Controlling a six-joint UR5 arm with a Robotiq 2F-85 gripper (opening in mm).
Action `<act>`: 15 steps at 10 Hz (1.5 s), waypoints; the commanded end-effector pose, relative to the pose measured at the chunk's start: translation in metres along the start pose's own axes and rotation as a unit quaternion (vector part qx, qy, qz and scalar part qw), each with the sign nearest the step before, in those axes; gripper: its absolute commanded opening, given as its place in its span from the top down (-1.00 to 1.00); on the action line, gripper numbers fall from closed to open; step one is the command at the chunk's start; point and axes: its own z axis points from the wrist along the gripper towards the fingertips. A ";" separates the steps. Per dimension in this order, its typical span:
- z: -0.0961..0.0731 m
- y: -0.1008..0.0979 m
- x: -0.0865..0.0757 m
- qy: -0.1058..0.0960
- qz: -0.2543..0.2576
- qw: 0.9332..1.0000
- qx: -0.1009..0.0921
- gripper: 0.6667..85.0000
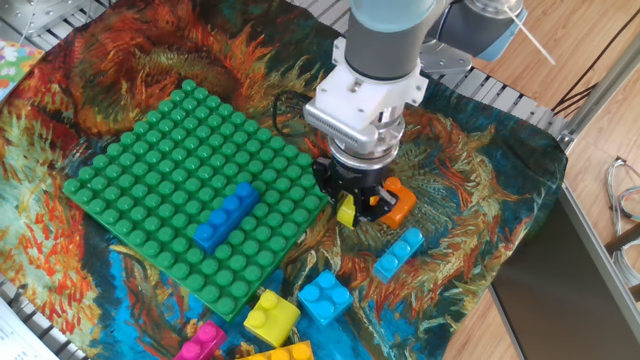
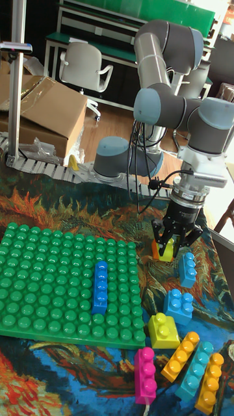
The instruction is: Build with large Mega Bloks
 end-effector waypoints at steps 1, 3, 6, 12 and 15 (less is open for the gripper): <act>-0.011 -0.037 -0.008 0.011 -0.037 0.999 -0.007 0.98; -0.015 -0.043 -0.004 0.018 -0.028 0.999 -0.020 0.98; -0.016 -0.072 -0.024 -0.022 0.016 0.999 0.036 0.98; -0.020 -0.097 -0.041 -0.010 0.018 1.000 0.000 0.98; -0.010 -0.130 -0.069 -0.019 -0.013 1.000 0.013 0.98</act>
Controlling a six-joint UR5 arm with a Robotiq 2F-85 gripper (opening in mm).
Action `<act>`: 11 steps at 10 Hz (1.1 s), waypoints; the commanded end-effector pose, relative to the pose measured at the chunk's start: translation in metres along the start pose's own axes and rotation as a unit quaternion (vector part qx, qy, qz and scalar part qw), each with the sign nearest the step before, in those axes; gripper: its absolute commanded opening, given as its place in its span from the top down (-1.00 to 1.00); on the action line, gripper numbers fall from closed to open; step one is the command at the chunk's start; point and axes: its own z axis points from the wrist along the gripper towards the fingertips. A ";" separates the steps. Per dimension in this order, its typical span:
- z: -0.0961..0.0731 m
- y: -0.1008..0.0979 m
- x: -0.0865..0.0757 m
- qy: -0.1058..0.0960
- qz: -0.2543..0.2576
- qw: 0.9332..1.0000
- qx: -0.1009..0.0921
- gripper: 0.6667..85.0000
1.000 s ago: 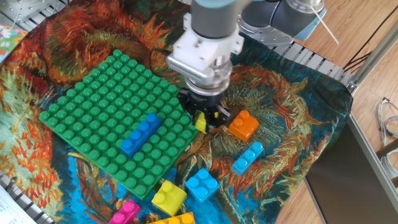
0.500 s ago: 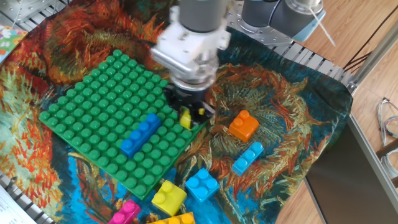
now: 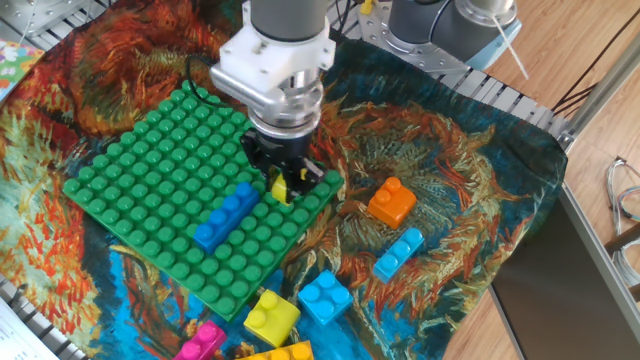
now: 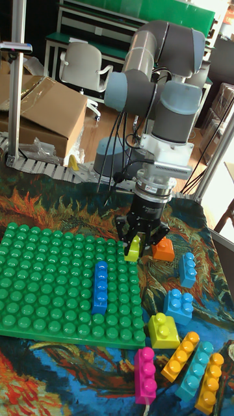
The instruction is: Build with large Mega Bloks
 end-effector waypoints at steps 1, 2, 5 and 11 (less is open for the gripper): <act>0.018 -0.041 -0.036 -0.003 -0.031 1.000 -0.002 0.98; 0.024 -0.053 -0.042 -0.004 -0.054 0.999 -0.006 0.98; 0.021 -0.046 -0.035 0.003 -0.009 1.000 -0.020 0.98; 0.022 -0.067 -0.031 0.009 -0.001 1.000 -0.010 0.98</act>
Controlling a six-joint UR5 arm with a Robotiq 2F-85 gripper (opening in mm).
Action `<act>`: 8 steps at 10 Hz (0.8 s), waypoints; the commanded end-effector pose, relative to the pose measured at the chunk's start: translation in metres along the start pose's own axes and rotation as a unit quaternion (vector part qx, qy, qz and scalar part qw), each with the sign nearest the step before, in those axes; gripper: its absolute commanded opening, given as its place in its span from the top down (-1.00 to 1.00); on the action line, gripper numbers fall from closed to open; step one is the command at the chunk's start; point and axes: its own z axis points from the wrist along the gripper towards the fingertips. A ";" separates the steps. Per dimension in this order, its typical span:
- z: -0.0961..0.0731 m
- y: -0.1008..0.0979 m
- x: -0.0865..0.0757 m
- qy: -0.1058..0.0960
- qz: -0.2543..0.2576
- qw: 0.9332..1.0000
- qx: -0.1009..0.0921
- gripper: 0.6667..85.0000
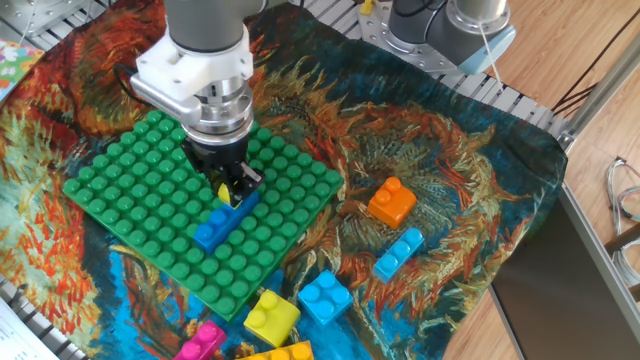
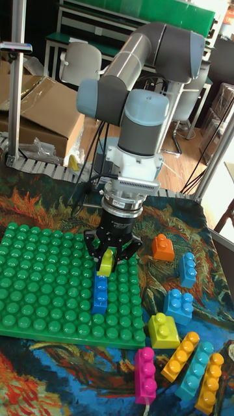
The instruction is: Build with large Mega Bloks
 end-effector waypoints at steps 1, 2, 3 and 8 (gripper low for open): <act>-0.002 -0.003 0.001 0.000 0.009 1.000 -0.009 0.98; -0.005 0.000 0.001 -0.001 0.013 1.000 -0.010 0.98; -0.005 0.001 -0.001 -0.002 0.019 1.000 -0.012 0.98; -0.005 0.002 -0.009 -0.013 0.016 1.000 -0.020 0.98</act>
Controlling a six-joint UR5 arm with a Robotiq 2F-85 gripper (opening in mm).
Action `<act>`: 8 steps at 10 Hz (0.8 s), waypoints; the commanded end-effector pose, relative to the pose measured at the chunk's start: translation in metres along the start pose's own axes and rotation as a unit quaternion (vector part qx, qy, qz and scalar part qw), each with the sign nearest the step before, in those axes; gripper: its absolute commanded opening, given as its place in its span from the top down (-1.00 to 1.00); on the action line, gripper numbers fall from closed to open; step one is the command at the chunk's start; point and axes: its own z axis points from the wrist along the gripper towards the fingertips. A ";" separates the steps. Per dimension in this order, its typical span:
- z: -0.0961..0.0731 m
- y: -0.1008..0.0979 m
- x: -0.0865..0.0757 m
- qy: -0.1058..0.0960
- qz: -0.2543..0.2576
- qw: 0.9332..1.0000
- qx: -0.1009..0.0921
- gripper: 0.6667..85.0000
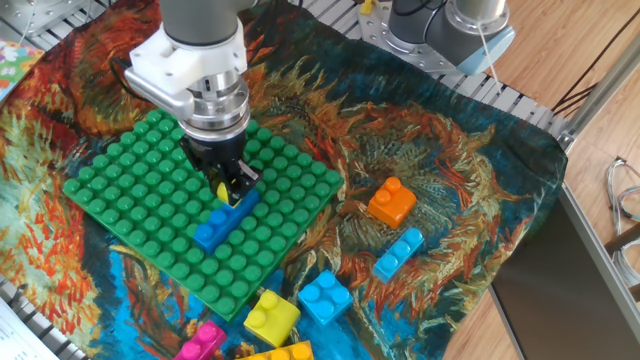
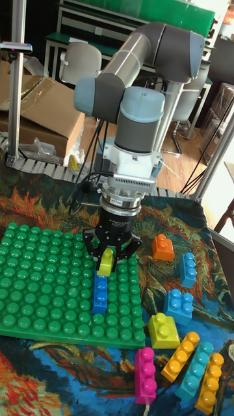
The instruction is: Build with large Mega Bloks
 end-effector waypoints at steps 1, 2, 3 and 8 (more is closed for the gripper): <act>0.000 0.001 -0.007 -0.007 0.004 1.000 -0.011 0.98; 0.001 0.002 -0.008 -0.007 0.007 1.000 -0.011 0.98; 0.001 0.001 -0.007 -0.006 0.011 1.000 -0.010 0.98; -0.001 0.004 -0.010 -0.017 0.026 0.999 -0.017 0.98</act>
